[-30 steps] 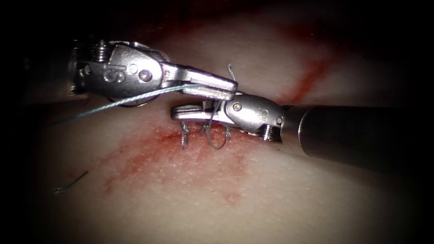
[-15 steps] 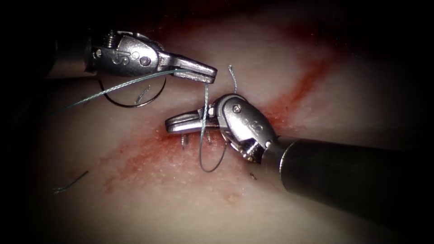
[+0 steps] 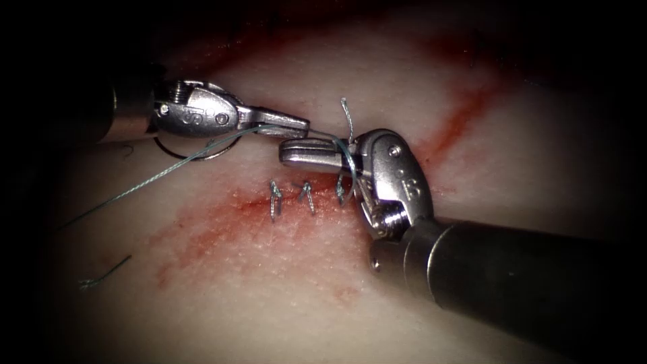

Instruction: Wound Closure

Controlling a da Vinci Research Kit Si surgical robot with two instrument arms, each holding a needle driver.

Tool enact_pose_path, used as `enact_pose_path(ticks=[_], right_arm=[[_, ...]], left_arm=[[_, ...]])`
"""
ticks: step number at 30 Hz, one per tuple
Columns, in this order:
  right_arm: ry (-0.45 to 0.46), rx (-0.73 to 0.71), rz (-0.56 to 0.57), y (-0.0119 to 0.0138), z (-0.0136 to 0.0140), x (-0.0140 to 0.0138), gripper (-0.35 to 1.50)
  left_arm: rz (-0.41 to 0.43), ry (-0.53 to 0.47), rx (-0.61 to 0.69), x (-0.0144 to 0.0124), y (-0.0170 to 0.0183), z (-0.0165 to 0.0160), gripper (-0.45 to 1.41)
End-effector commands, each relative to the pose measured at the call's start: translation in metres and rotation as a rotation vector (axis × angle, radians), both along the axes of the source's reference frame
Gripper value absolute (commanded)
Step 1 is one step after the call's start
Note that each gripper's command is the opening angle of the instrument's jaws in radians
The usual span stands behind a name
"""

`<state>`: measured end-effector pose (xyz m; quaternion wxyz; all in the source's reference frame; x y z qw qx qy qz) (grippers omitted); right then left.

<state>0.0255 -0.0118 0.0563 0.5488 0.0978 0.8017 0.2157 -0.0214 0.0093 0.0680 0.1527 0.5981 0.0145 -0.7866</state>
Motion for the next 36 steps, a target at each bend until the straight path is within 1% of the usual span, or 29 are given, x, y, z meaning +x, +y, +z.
enact_pose_path(ticks=[1,3,6,9,12,13,14,15,16,18,19,21,22,23,24,25,26,28,29,31,33,34,35,36], right_arm=[[-0.002,-0.007,-0.018,0.0003,0.0011,0.0001,0.09],[-0.017,0.01,-0.004,0.0005,0.0017,-0.0008,0.09],[-0.037,0.038,0.019,0.0007,0.0022,-0.0014,0.09],[-0.055,0.092,0.05,0.0009,0.0027,-0.002,0.15],[-0.098,0.132,0.065,0.0009,0.0033,-0.002,0.19],[-0.116,0.2,0.092,0.0008,0.0037,-0.0019,0.12],[-0.121,0.215,0.106,0.0007,0.004,-0.0019,0.1],[-0.148,0.245,0.114,0.0006,0.0045,-0.002,0.07],[-0.175,0.261,0.115,0.0006,0.0047,-0.0021,0.1],[-0.219,0.307,0.126,0.0007,0.0052,-0.0024,0.1],[-0.23,0.35,0.136,0.0007,0.0053,-0.0026,0.02],[-0.262,0.445,0.178,0.0009,0.0056,-0.003,-0.05],[-0.278,0.484,0.189,0.001,0.0057,-0.0031,-0.05],[-0.326,0.573,0.232,0.0013,0.0059,-0.0034,-0.05],[-0.348,0.615,0.253,0.0014,0.0059,-0.0035,-0.03],[-0.369,0.637,0.263,0.0015,0.0059,-0.0035,0.05],[-0.4,0.655,0.278,0.0015,0.006,-0.0035,0.19],[-0.424,0.696,0.296,0.0015,0.0061,-0.0035,0.32],[-0.452,0.707,0.306,0.0015,0.0061,-0.0033,0.34],[-0.491,0.726,0.322,0.0013,0.0063,-0.0031,0.47],[-0.546,0.746,0.355,0.001,0.0069,-0.0026,0.51],[-0.559,0.753,0.358,0.0009,0.0072,-0.0024,0.54],[-0.595,0.758,0.363,0.0008,0.008,-0.0021,0.76],[-0.607,0.76,0.368,0.0008,0.0083,-0.0019,0.86]], left_arm=[[0.002,-0.003,0.007,-0.0007,-0.0003,0.0009,-0.45],[0.002,-0.002,0.006,-0.0013,-0.001,0.0013,-0.45],[0.0,-0.001,0.008,-0.0019,-0.0015,0.0015,-0.45],[-0.003,-0.003,0.004,-0.0025,-0.0021,0.0017,-0.45],[-0.009,-0.002,0.009,-0.0034,-0.003,0.0021,-0.45],[-0.006,-0.005,0.024,-0.0041,-0.0036,0.0024,-0.45],[-0.006,-0.005,0.026,-0.0045,-0.004,0.0026,-0.45],[-0.009,-0.003,0.036,-0.0051,-0.0046,0.0031,-0.45],[-0.011,0.0,0.036,-0.0054,-0.005,0.0034,-0.45],[-0.013,0.002,0.043,-0.0057,-0.0054,0.0037,-0.45],[-0.013,0.003,0.04,-0.0058,-0.0056,0.0039,-0.45],[-0.016,0.006,0.048,-0.0059,-0.0058,0.0041,-0.45],[-0.016,0.006,0.047,-0.0058,-0.0058,0.0042,-0.45],[-0.015,0.006,0.046,-0.0058,-0.0059,0.0042,-0.45],[-0.015,0.006,0.053,-0.0058,-0.0059,0.0042,-0.45],[-0.017,0.007,0.052,-0.0058,-0.0059,0.0042,-0.45],[-0.02,0.01,0.051,-0.0059,-0.0059,0.0042,-0.45],[-0.025,0.013,0.049,-0.0059,-0.0059,0.0042,-0.45],[-0.027,0.015,0.048,-0.0059,-0.0059,0.0042,-0.45],[-0.032,0.02,0.046,-0.006,-0.0059,0.0042,-0.45],[-0.041,0.026,0.044,-0.0062,-0.0059,0.0042,-0.45],[-0.042,0.027,0.044,-0.0063,-0.0059,0.0042,-0.45],[-0.044,0.028,0.044,-0.0064,-0.0059,0.0041,-0.45],[-0.049,0.028,0.043,-0.0065,-0.0059,0.0041,-0.45]])
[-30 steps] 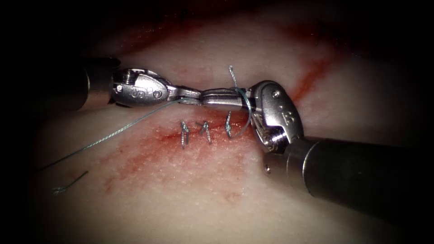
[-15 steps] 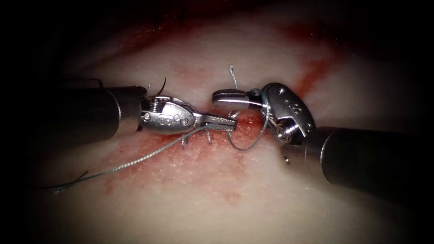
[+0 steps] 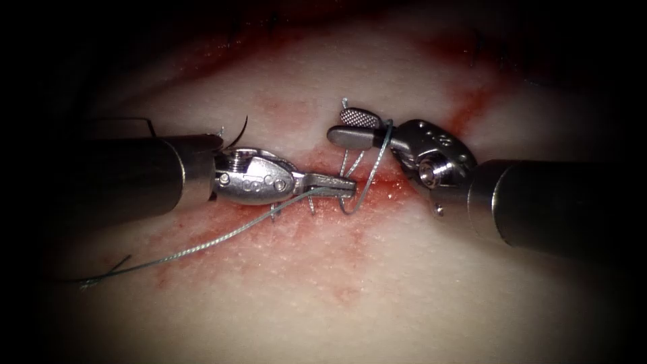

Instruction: Wound Closure

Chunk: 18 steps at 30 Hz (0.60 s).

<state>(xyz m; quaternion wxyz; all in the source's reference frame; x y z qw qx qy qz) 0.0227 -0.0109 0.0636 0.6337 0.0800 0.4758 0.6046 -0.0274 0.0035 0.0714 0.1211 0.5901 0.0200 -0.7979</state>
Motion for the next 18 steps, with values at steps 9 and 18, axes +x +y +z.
enact_pose_path(ticks=[9,18], right_arm=[[-0.09,0.063,0.078,0.0002,0.0025,0.0008,0.93],[-0.168,0.103,0.122,0.0005,0.0044,0.0007,0.94]], left_arm=[[-0.014,0.014,0.0,-0.0008,0.0009,0.0007,-0.45],[-0.015,0.018,0.001,-0.0009,0.0015,0.0011,-0.45]])
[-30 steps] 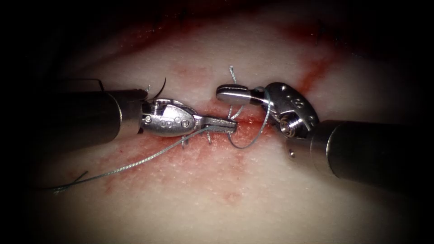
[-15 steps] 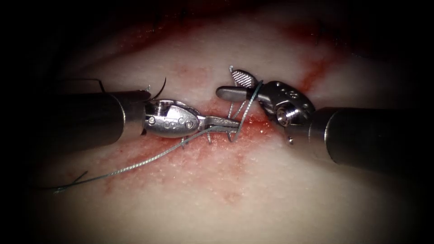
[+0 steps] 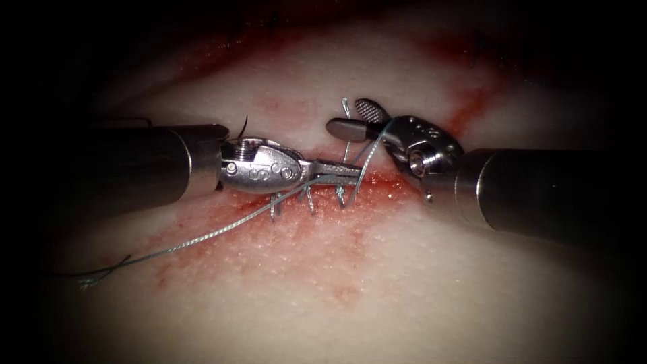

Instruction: Wound Closure

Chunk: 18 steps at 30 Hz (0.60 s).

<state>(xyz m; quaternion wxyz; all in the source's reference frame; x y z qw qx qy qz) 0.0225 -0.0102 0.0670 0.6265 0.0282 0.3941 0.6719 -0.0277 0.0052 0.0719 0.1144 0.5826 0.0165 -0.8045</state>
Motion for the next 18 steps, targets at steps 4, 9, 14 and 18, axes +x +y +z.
enact_pose_path(ticks=[4,9,14,18], right_arm=[[0.021,0.055,-0.015,-0.0006,0.0027,0.0016,0.96],[0.04,0.089,-0.029,-0.0006,0.0036,0.0025,0.71],[0.04,0.091,0.006,-0.0002,0.0014,0.0023,-0.35],[0.037,0.018,-0.002,0.0,-0.0002,0.0019,-0.35]], left_arm=[[0.002,0.001,0.001,-0.0006,-0.0001,0.0007,-0.45],[0.002,0.002,0.0,-0.0006,-0.0002,0.0007,-0.45],[0.005,0.0,0.004,-0.0002,-0.0003,0.0007,-0.45],[0.0,0.008,0.018,0.0005,-0.0003,0.0007,-0.45]])
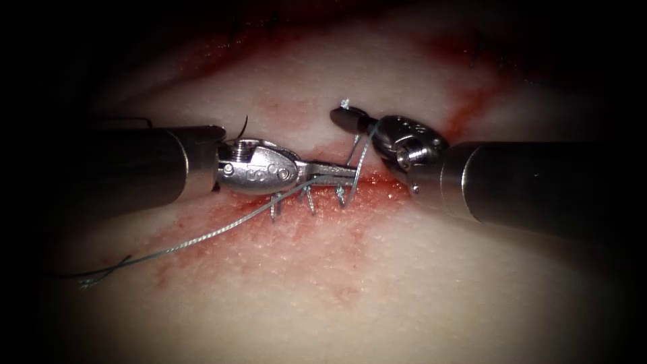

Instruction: Wound Closure

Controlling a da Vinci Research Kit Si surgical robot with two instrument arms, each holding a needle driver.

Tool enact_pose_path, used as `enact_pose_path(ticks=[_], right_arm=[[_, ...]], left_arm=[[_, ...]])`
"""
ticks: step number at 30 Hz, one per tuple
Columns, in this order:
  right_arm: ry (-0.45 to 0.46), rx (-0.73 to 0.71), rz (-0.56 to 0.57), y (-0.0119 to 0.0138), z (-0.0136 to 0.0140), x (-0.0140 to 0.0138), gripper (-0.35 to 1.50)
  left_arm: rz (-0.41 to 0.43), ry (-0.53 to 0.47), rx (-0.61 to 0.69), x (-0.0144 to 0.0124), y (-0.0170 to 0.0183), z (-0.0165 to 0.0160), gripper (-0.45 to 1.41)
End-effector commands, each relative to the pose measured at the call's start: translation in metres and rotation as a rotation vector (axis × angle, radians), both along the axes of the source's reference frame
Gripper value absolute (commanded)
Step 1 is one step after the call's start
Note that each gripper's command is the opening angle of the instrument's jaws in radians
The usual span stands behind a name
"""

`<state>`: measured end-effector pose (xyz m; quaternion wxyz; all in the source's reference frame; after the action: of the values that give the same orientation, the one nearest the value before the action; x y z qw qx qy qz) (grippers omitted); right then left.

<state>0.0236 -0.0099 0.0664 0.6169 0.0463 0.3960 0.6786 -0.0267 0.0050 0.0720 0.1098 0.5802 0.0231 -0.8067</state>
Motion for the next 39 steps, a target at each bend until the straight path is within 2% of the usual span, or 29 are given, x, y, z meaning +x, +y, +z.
enact_pose_path(ticks=[1,8,15,18,25,32,39], right_arm=[[0.011,-0.015,-0.005,-0.0003,0.0002,0.0007,-0.35],[0.029,-0.104,-0.022,-0.0013,-0.0004,-0.0001,-0.35],[0.118,-0.209,-0.119,-0.0024,-0.0016,-0.0012,-0.35],[0.127,-0.246,-0.162,-0.0035,-0.0021,-0.0012,-0.35],[0.157,-0.27,-0.234,-0.0063,-0.0019,-0.0005,-0.35],[0.135,-0.257,-0.297,-0.0096,0.0001,-0.0002,-0.35],[0.134,-0.248,-0.332,-0.0115,0.0002,-0.0007,-0.35]], left_arm=[[-0.004,0.003,0.006,-0.0003,-0.0001,0.0006,-0.45],[-0.043,0.038,0.039,0.0025,0.0012,0.0007,-0.45],[-0.079,0.074,0.044,0.0059,0.0042,0.0012,-0.45],[-0.096,0.089,0.053,0.007,0.0059,0.0019,-0.45],[-0.138,0.121,0.06,0.0072,0.0098,0.0035,-0.45],[-0.203,0.177,0.056,0.0066,0.0137,0.0048,-0.45],[-0.258,0.258,-0.082,0.0062,0.0181,0.0046,-0.45]])
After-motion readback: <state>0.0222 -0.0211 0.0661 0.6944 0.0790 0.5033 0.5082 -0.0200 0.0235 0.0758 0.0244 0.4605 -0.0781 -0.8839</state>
